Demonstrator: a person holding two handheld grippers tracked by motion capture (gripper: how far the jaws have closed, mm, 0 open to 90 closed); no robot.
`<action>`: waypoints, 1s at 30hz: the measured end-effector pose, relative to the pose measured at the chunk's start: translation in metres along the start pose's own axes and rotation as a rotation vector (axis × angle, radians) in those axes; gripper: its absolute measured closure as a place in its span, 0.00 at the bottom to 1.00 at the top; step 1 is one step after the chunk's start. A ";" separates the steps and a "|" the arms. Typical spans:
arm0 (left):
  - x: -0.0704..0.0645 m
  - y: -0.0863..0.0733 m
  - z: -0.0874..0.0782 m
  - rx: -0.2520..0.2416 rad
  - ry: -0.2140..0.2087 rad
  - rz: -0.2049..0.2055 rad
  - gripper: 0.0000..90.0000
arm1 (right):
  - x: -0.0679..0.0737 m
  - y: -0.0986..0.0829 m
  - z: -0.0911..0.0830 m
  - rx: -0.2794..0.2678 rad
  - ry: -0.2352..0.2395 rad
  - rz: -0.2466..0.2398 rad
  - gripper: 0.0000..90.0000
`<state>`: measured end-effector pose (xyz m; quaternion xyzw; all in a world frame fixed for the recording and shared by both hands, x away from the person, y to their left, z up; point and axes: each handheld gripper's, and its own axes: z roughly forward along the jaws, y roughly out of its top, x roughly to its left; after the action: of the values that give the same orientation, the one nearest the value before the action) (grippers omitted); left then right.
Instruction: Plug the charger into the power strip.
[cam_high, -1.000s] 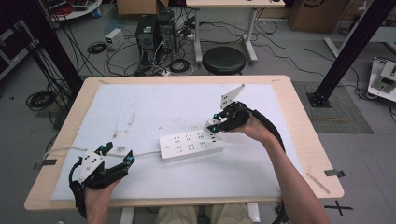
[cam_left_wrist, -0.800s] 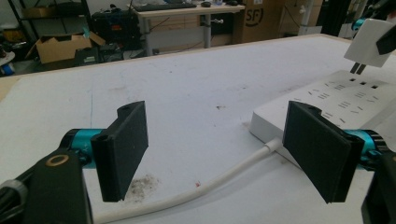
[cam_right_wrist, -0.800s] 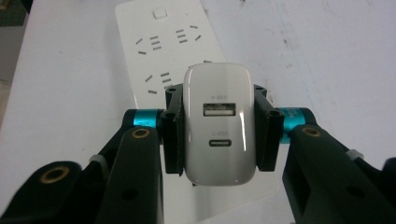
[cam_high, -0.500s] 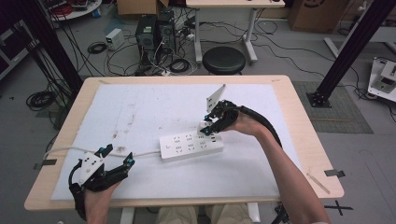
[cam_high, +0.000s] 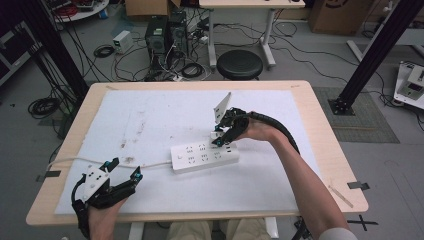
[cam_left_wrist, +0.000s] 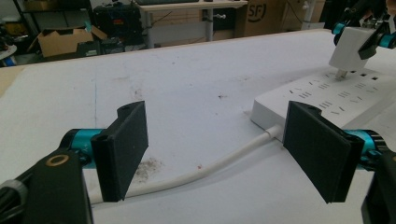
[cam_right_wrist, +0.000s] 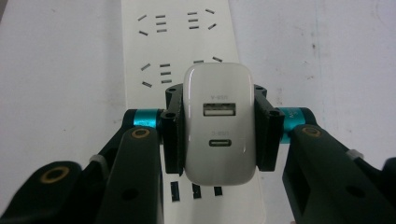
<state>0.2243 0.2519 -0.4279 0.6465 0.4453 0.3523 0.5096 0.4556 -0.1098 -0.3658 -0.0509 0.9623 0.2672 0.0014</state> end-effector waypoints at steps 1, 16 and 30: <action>0.000 0.000 0.000 0.000 -0.001 -0.004 0.25 | -0.001 0.000 0.001 0.003 0.007 -0.006 0.71; -0.003 0.000 0.001 0.010 -0.016 0.005 0.25 | -0.002 0.000 0.008 -0.016 0.023 -0.051 0.71; -0.003 0.000 -0.013 0.012 -0.009 0.006 0.25 | -0.004 -0.008 0.015 -0.041 0.036 -0.027 0.71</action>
<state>0.2110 0.2536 -0.4253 0.6525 0.4432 0.3480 0.5067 0.4602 -0.1084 -0.3826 -0.0686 0.9557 0.2858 -0.0135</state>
